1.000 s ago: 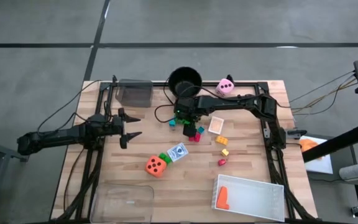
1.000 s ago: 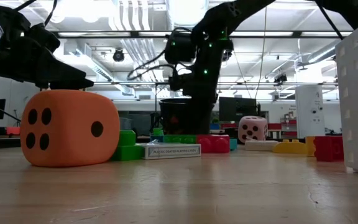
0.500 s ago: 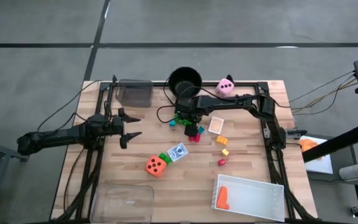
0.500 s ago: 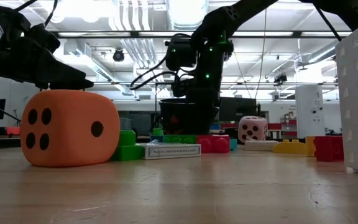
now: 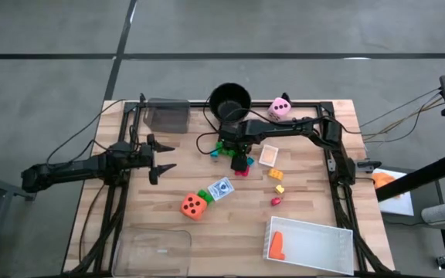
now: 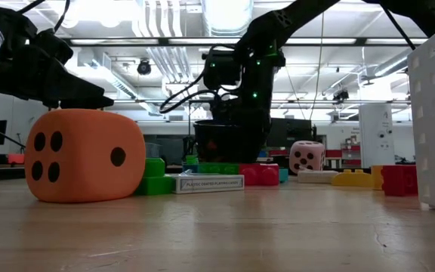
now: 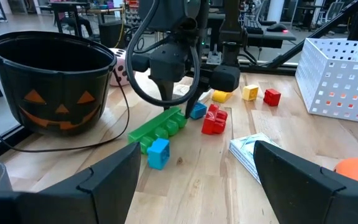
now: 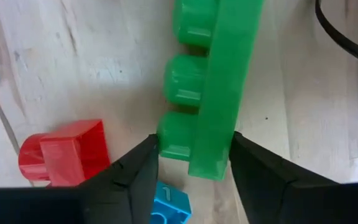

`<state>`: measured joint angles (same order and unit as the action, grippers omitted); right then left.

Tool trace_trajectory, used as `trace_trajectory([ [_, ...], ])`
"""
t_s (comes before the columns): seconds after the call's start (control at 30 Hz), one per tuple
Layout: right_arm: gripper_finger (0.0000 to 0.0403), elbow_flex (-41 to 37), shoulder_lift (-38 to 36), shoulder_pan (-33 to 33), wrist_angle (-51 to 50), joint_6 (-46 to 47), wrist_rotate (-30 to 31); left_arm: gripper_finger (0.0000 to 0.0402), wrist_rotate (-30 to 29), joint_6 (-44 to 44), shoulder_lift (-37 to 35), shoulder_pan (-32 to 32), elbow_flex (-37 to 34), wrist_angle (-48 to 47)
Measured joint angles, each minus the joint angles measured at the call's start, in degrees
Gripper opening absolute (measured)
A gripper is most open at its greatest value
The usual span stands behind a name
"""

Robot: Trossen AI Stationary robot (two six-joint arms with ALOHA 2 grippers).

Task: Pick & Place Toys
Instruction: Put the top green game piece into the white bin, then adjust the black bucket

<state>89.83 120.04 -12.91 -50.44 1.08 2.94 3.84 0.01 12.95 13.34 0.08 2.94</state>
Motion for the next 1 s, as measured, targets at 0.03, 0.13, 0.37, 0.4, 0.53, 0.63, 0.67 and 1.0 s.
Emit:
trace_trajectory([
  [0.03,0.0173,0.0,-0.1,0.0,-0.1,-0.2,0.0,0.0314,0.0,0.0,0.0,0.0,0.0,0.0],
  [0.13,0.0141,0.0,-0.2,0.2,-0.3,-0.9,0.0,0.0314,0.0,0.0,0.0,0.0,0.0,0.0],
  [0.37,0.0047,0.2,-0.5,1.2,-2.5,-2.3,-0.9,0.0314,0.0,0.0,0.0,0.0,0.0,0.0],
  [0.4,0.0033,0.3,-0.5,1.4,-2.7,-2.6,-0.9,0.0314,0.0,0.0,0.0,0.0,0.0,0.0],
  [0.53,0.0018,-0.3,0.4,2.2,-3.3,-3.0,-0.9,0.0314,0.0,0.0,0.0,0.0,0.0,0.0],
  [0.63,0.0016,0.1,-0.3,2.7,-3.0,-3.2,-0.3,0.0314,0.0,0.0,0.0,0.0,0.0,0.0],
  [0.67,0.0016,0.1,-0.3,3.0,-3.3,-3.3,0.1,0.0314,0.0,0.0,0.0,0.0,0.0,0.0],
  [1.0,0.0016,1.1,-1.7,4.9,-4.0,-3.4,2.0,0.0314,0.0,0.0,0.0,0.0,0.0,0.0],
])
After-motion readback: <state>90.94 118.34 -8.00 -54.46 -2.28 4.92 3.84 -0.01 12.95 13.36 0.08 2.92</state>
